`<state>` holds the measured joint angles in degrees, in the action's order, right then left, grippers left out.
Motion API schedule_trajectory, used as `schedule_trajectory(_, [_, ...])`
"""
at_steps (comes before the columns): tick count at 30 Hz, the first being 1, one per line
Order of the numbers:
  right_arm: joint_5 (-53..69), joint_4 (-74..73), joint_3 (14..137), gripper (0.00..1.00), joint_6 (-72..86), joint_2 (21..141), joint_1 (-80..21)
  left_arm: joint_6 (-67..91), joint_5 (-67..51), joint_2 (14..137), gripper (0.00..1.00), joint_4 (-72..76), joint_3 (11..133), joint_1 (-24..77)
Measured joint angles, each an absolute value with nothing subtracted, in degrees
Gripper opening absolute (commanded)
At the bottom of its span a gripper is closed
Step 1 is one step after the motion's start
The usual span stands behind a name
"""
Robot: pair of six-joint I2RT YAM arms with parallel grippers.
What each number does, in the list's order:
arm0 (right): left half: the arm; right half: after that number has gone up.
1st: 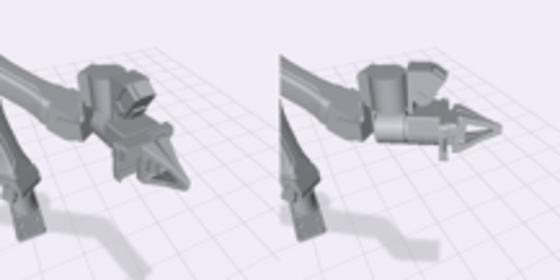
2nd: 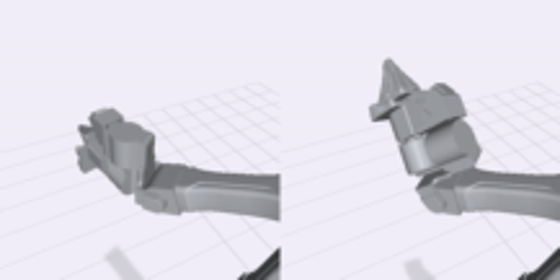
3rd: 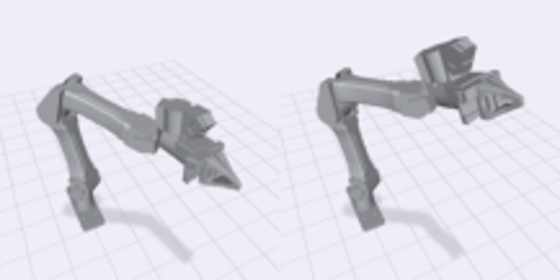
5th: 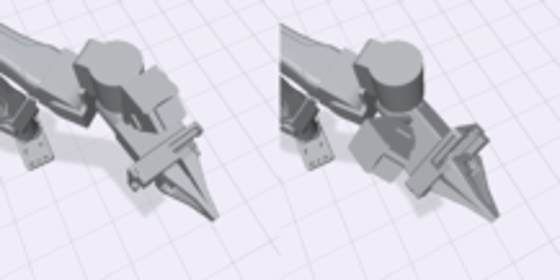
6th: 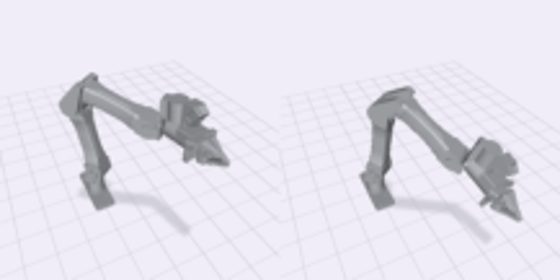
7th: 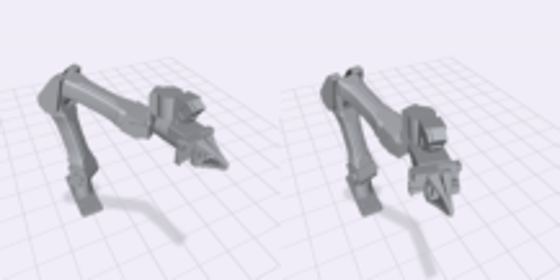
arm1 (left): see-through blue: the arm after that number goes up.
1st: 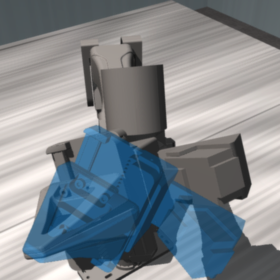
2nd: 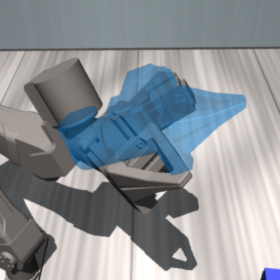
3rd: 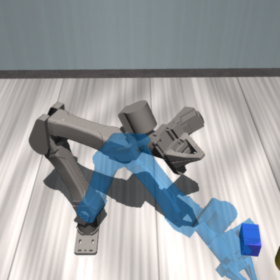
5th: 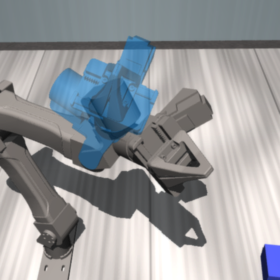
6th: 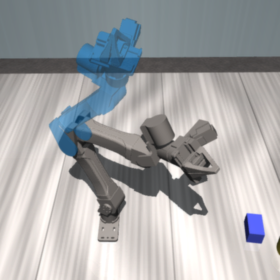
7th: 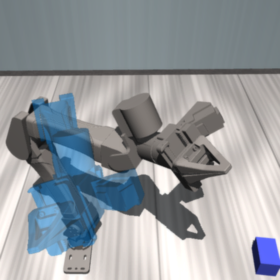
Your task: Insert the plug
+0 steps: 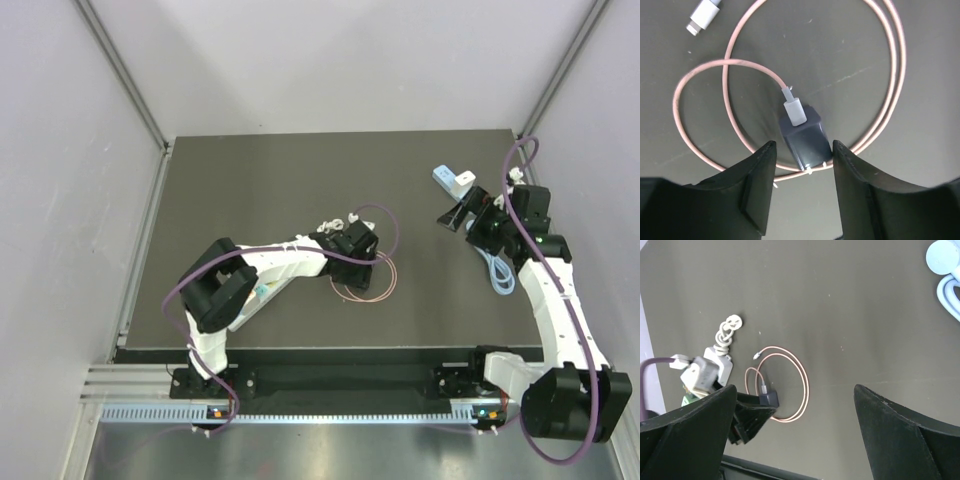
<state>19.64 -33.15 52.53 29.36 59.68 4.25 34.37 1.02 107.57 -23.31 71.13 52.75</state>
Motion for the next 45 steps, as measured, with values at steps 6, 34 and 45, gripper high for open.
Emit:
schedule_trajectory(6, [20.3, -31.7, 52.0, 1.00, 29.7, 59.7, 4.2, 33.7, 3.0, 109.3, 0.10, -23.1, 72.2, 53.6])
schedule_trajectory(34, [64.5, 18.2, 37.9, 0.69, 42.7, 59.7, -13.6, 15.6, -56.2, 82.6, 0.00, -18.6, 65.7, 44.6])
schedule_trajectory(45, [63.5, 7.0, 40.9, 0.76, 36.5, 57.1, -16.0, 15.3, -60.5, 82.6, 0.00, -18.7, 66.0, 42.5])
